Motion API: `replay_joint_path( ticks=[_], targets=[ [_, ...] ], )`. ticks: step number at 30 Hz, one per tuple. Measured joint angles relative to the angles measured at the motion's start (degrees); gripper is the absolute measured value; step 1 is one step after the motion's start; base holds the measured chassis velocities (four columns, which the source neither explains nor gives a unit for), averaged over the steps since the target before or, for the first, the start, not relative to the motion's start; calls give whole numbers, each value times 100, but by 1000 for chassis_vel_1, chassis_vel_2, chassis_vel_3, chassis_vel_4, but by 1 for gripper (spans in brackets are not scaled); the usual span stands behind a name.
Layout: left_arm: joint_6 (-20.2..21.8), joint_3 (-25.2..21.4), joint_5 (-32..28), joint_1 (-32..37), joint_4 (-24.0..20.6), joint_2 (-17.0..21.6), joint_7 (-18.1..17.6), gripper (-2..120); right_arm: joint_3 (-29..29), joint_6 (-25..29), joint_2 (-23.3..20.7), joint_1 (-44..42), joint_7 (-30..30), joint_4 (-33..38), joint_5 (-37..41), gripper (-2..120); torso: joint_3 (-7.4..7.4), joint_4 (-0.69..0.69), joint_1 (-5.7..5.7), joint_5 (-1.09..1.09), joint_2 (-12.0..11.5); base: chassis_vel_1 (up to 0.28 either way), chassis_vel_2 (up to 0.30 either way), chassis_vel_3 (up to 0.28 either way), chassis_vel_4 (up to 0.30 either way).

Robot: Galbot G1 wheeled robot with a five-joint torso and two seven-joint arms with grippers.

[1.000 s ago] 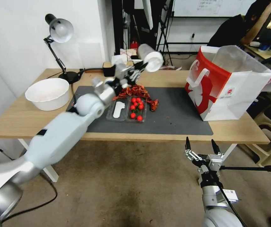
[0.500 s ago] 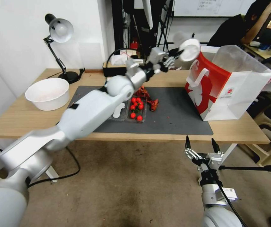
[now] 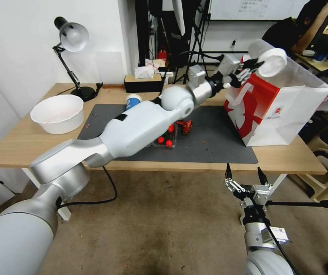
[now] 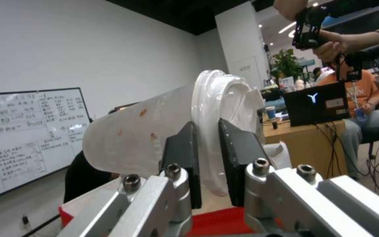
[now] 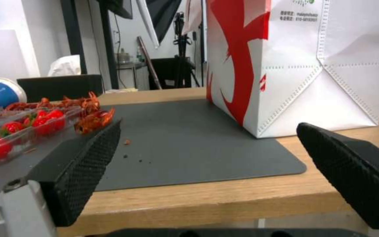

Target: Pick up the trash from the table and place it into the takeout bag.

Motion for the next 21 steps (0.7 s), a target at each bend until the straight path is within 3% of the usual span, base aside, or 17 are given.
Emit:
replay_joint_path(
  ticks=[21],
  targets=[
    [-79, 194, 16, -171, 823, -609, 47, 11, -15, 13, 52, 6, 3, -2, -8, 100, 0, 0, 0, 0, 0, 0, 0, 0, 0]
  ],
)
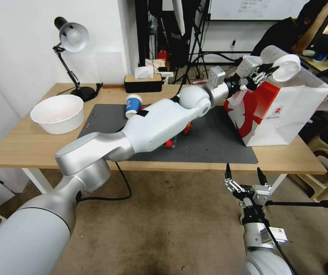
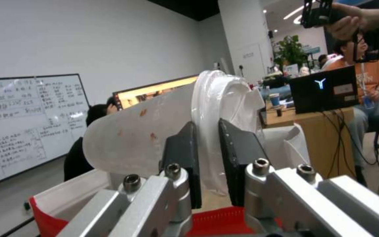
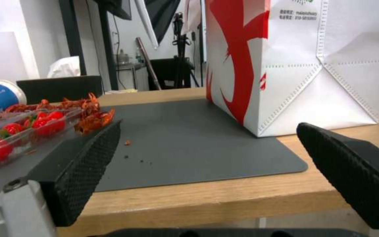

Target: Pick up the trash from the table and place it into the takeout bag.

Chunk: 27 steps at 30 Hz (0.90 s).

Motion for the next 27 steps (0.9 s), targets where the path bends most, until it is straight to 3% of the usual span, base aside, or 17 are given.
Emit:
replay_joint_path(
  ticks=[2, 4, 9, 11, 17, 19, 20, 23, 24, 25, 27],
  targets=[
    [-15, 1, 11, -6, 79, -38, 0, 12, -1, 4, 2, 0, 0, -2, -1, 100, 0, -1, 0, 0, 0, 0, 0, 0, 0],
    [-34, 1, 48, -10, 260, -119, -20, 28, -3, 17, 0, 6, 0, -16, -1, 100, 0, 0, 0, 0, 0, 0, 0, 0, 0],
    [-16, -9, 51, 10, 251, -116, -49, 40, -1, 26, -6, 15, 1, -27, 0, 100, 0, 0, 0, 0, 0, 0, 0, 0, 0],
    [-3, -20, 52, 19, 229, -101, -106, 51, -1, 26, -12, 39, 3, -31, 3, 100, 0, 0, 0, -1, 0, 0, 0, 0, 0],
    [5, -103, 55, 46, 150, -21, -155, 69, -2, 23, -29, 59, 8, -33, 13, 100, 0, -2, 0, -1, 0, 0, 0, 0, 0],
    [88, -295, 44, 160, -137, 359, -170, 82, -19, 13, -38, 72, 9, -32, 16, 100, 0, -2, 0, -1, 0, 0, 0, 0, 0],
    [88, -295, 44, 160, -137, 359, -170, 82, -19, 13, -38, 72, 9, -32, 16, 100, 0, -2, 0, -1, 0, 0, 0, 0, 0],
    [177, -494, 27, 449, -646, 974, -245, 93, -36, 10, -43, 74, 8, -33, 16, 100, 0, 0, 0, -3, 0, 0, 0, 0, 0],
    [225, -632, 21, 661, -954, 1348, -293, 98, -44, 6, -52, 75, 7, -33, 16, 100, 0, 2, 0, -3, 0, 0, 0, 0, 0],
    [225, -632, 21, 661, -954, 1348, -293, 98, -44, 6, -52, 75, 7, -33, 16, 100, 0, 2, 0, -3, 0, 0, 0, 0, 0],
    [260, -802, 19, 910, -1302, 1785, -337, 99, -54, 0, -66, 74, 5, -32, 16, 100, 0, 1, 0, -4, 0, 0, 0, 0, 0]
  ],
)
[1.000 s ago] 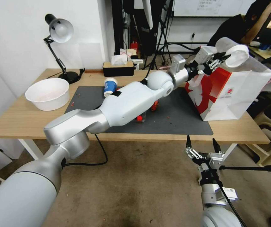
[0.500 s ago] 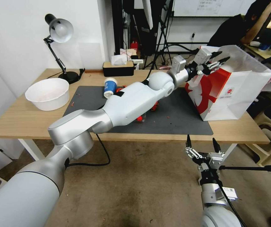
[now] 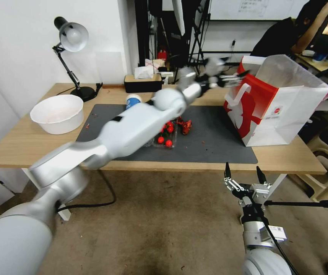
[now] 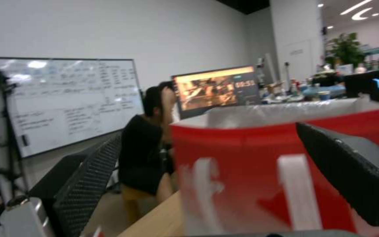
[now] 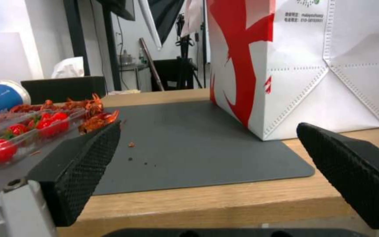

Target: Pick up the trash from the table and place it into the takeout bag.

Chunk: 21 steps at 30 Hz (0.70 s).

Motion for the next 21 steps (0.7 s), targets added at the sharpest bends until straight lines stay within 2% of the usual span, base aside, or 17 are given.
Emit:
replay_joint_path(
  ticks=[1, 3, 6, 11, 15, 16, 21],
  targets=[
    [12, -131, -1, 191, -220, 292, -28, 100, -3, -4, -5, 0, -1, 5, 0, 100, 0, 0, 0, 1, 0, 0, 0, 0, 0],
    [16, -176, -1, 256, -289, 381, -32, 100, -6, -6, -7, 0, -2, 6, 0, 100, 0, 0, 0, 0, 0, 0, 0, 0, 0],
    [26, -567, 12, 776, -739, 921, -58, 100, -29, -10, -18, 0, -5, 12, -1, 100, 0, 0, 0, 1, 0, 0, 0, 0, 0],
    [45, -982, 104, 1281, -1097, 1265, -127, 100, -51, -11, -22, 11, -8, 1, -3, 100, -1, -1, -1, 2, 0, 0, 0, 0, 0],
    [144, -1626, 319, 2002, -1517, 1608, -293, 100, -87, -21, -25, 24, -10, -9, -19, 100, -1, -1, -1, 3, 0, 0, 0, 0, 0],
    [144, -1626, 319, 2002, -1517, 1608, -293, 100, -87, -21, -25, 24, -10, -9, -19, 100, -1, -1, -1, 3, 0, 0, 0, 0, 0],
    [242, -2250, 581, 2811, -1900, 1921, -501, 100, -114, -35, -39, 21, -10, -19, -29, 100, -1, -1, -1, 2, 0, 0, 0, 0, 0]
  ],
)
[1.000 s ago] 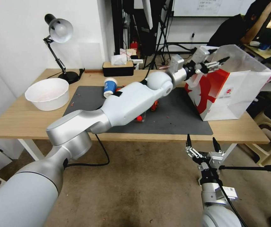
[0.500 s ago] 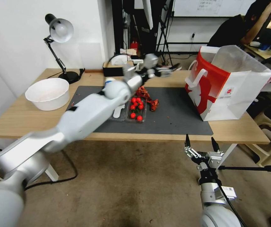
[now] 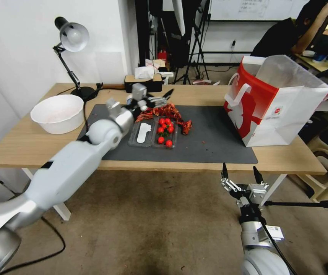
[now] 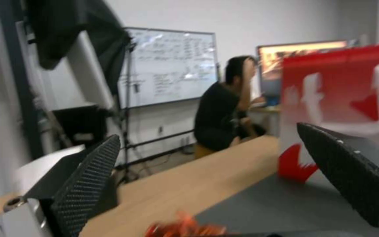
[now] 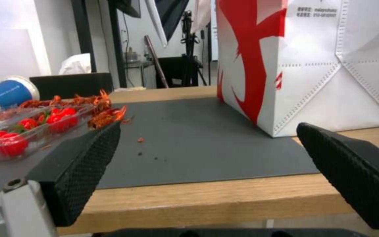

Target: Pick up the trash from the table and place it into the takeout bag.

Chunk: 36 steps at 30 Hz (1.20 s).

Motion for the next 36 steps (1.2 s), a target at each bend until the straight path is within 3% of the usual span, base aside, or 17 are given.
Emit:
replay_joint_path(
  ticks=[5, 8, 10, 20, 26, 36],
  targets=[
    [225, -794, 273, 869, -507, 279, -251, 100, -7, -2, -11, -3, 2, -3, -8, 100, 0, 0, 0, 1, 0, 0, 0, 0, 0],
    [243, -977, 350, 1068, -649, 339, -307, 100, -12, -3, -14, -3, 2, -3, -12, 100, 0, 0, 0, 0, 0, 0, 0, 0, 0],
    [264, -1339, 490, 1511, -1008, 449, -495, 100, -19, -5, -15, -2, 2, -4, -18, 100, 0, 0, 0, 1, 0, 0, 0, 0, 0],
    [275, -1981, 818, 2475, -1608, 513, -783, 100, -48, -12, -3, -12, 7, 2, -43, 100, 0, 0, 0, 0, 0, 0, 0, 0, 0],
    [298, -2436, 1119, 3268, -1932, 319, -989, 100, -49, -13, 18, -34, 31, 4, -76, 100, 0, -1, 0, 0, 0, 0, 0, 0, 0],
    [192, -3995, 1734, 5204, -2325, -506, -1084, 100, -73, -1, 34, -37, 56, 23, -80, 100, 0, 0, -1, 1, 1, 0, 0, 0, 0]
  ],
)
